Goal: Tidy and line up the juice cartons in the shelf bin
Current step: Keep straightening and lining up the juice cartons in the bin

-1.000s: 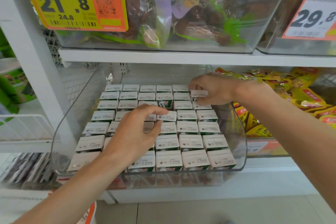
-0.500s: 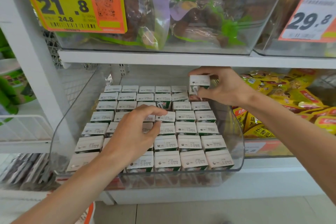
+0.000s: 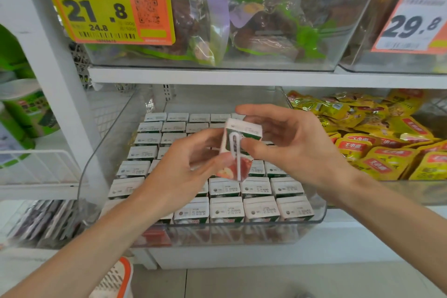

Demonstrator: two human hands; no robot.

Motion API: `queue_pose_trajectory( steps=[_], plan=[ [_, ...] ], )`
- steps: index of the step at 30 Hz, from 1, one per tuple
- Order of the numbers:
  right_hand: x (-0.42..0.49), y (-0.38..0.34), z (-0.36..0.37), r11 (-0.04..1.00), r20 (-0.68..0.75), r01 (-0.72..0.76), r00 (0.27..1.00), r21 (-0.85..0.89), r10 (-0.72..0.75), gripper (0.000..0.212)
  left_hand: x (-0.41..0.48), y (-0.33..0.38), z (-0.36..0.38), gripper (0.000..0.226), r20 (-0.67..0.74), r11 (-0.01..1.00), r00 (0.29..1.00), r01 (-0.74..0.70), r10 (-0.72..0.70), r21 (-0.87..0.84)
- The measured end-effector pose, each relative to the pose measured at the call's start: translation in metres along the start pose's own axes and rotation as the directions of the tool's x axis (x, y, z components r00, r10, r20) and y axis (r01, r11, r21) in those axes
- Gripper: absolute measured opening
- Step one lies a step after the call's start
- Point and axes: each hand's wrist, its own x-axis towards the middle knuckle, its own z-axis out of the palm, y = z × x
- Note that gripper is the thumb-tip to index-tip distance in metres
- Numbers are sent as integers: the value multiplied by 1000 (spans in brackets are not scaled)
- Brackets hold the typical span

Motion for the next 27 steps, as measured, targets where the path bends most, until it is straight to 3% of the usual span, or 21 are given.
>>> queue_pose_trajectory(
  steps=[3, 7, 10, 16, 27],
  plan=[
    [-11, -2, 12, 978, -82, -135, 985, 158, 149, 51, -2, -2, -5, 35, 1, 991, 996, 88, -88, -99],
    [-25, 3, 34, 946, -98, -287, 948, 152, 303, 39, -8, -5, -11, 33, 28, 956, 983, 184, -182, -228],
    [-25, 6, 39, 930, -136, -293, 935, 220, 327, 36, -9, -6, -13, 33, 28, 946, 977, 213, -212, -243],
    [-23, 15, 39, 928, -105, -318, 934, 197, 342, 24, -10, -6, -14, 28, 24, 926, 969, 241, -245, -290],
    [-24, 20, 34, 921, -124, -313, 930, 231, 347, 22, -5, -11, -12, 27, 35, 934, 973, 231, -230, -272]
  ],
)
